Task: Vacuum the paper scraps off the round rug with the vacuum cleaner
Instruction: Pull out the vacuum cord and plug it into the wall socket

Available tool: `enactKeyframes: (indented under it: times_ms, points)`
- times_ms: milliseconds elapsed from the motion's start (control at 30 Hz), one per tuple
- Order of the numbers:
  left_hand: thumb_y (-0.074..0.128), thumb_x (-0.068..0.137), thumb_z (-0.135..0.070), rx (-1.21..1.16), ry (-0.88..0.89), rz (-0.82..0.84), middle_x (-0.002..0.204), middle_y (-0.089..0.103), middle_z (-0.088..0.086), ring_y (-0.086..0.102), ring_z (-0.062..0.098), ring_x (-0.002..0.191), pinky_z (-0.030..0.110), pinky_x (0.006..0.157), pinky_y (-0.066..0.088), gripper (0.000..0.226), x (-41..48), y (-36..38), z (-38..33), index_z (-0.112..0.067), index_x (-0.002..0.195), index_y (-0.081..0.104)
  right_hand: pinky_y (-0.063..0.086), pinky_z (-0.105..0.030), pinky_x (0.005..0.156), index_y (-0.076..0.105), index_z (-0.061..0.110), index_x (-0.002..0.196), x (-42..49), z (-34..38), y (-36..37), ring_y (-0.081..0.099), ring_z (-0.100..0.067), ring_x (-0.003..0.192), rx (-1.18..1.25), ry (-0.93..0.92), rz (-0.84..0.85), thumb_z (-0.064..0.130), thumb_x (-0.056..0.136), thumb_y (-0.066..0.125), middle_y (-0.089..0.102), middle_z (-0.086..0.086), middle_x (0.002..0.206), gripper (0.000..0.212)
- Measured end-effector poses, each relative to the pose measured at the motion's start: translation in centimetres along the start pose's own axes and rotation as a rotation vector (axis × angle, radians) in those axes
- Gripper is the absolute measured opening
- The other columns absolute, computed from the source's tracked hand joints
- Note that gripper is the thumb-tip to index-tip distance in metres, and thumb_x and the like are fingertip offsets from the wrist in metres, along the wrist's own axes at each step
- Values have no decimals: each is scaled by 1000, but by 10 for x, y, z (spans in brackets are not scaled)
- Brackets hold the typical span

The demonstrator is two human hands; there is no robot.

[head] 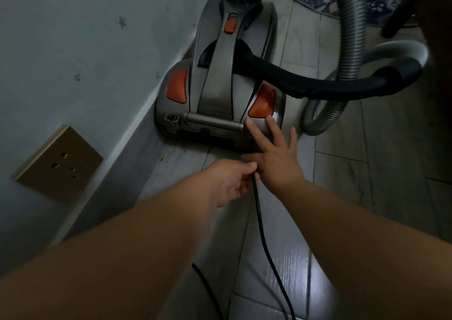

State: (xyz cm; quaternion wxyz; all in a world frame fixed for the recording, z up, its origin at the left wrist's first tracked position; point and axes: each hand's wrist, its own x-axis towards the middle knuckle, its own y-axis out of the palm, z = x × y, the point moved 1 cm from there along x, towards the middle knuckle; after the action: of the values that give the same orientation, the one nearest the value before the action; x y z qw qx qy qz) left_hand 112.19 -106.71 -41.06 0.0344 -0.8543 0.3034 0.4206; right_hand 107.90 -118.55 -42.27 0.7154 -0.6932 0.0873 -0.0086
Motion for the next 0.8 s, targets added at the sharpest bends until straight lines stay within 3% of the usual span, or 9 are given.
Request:
enactKeyframes:
  times_ms: [100, 300, 633, 800]
  points:
    - [49, 97, -14, -43, -19, 30, 71, 57, 0, 52, 10, 63, 21, 55, 36, 17, 5, 2, 3, -18, 83, 56, -24, -61, 109, 64, 46, 125, 2, -3, 5, -35, -27, 145, 27, -19, -34, 34, 95, 58, -33, 18, 152, 33]
    - [51, 97, -14, 94, 2, 153, 69, 60, -1, 55, 12, 65, 23, 62, 38, 17, -4, -26, 21, -20, 80, 53, -23, -63, 107, 55, 45, 136, 3, -3, 11, -38, -30, 143, -21, 13, -17, 27, 94, 62, -38, 15, 153, 46]
    - [57, 91, -16, 199, 19, 484, 81, 63, 0, 56, 13, 80, 31, 81, 40, 2, -41, -60, 33, -18, 91, 56, -17, -68, 112, 66, 51, 118, 3, 14, 12, -44, -34, 139, -50, 87, 32, 40, 91, 66, -36, 8, 159, 30]
    - [58, 85, -15, 311, -102, 640, 86, 65, 1, 57, 15, 85, 31, 81, 42, 8, -51, -78, 30, -19, 91, 56, -20, -66, 112, 68, 50, 111, 2, 21, 7, -45, -36, 138, -38, 105, 43, 41, 96, 58, -41, 8, 155, 20]
